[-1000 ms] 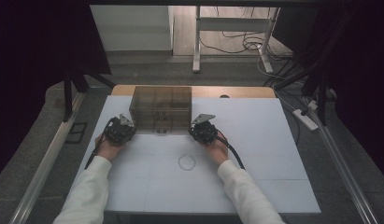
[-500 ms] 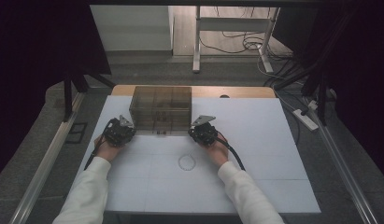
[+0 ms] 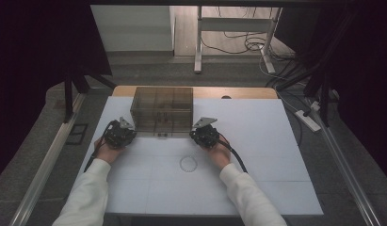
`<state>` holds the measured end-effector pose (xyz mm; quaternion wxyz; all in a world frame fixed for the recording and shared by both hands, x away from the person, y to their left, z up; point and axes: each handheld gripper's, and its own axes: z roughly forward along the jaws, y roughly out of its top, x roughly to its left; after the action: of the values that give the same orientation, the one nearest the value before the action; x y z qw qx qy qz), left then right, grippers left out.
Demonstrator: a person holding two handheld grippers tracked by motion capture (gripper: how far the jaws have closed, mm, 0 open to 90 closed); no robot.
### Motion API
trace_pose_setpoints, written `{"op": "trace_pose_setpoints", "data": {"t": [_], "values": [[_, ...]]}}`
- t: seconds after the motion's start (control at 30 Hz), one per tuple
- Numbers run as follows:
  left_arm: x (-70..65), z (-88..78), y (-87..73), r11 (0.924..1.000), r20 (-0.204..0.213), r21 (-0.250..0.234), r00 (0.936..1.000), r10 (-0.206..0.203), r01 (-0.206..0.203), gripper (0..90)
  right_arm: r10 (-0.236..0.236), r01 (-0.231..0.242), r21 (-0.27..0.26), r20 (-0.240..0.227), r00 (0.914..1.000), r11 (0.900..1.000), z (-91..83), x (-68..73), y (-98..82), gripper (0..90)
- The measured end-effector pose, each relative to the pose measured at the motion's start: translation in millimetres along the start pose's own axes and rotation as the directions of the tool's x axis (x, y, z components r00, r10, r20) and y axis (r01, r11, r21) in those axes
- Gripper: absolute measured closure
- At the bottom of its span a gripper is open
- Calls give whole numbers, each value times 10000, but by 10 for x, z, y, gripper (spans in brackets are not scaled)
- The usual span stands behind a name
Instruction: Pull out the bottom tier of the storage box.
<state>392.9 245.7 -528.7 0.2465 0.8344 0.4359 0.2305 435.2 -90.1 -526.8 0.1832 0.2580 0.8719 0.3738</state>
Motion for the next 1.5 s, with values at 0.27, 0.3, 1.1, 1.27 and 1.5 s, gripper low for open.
{"op": "trace_pose_setpoints", "data": {"t": [0.27,0.3,1.1,1.27,1.5], "values": [[-16,-21,-21,10000,23,20,10000,45,-45,781,-132,132,16,-28,9999,9999,-19,24,-13,837],[-18,-24,-25,10000,28,22,10000,48,-48,781,-112,112,-26,-28,9999,9999,-19,32,-16,837],[-50,-72,-70,9998,72,77,9999,157,-157,784,-223,222,-122,-92,9997,9997,-62,87,-65,839],[-50,-77,-78,9999,126,54,9998,135,-136,784,-197,195,-145,-161,9997,9997,-67,92,-70,839],[-61,-83,-88,9998,144,64,9998,160,-161,786,-209,205,-168,-184,9996,9996,-72,92,-83,839]]}}
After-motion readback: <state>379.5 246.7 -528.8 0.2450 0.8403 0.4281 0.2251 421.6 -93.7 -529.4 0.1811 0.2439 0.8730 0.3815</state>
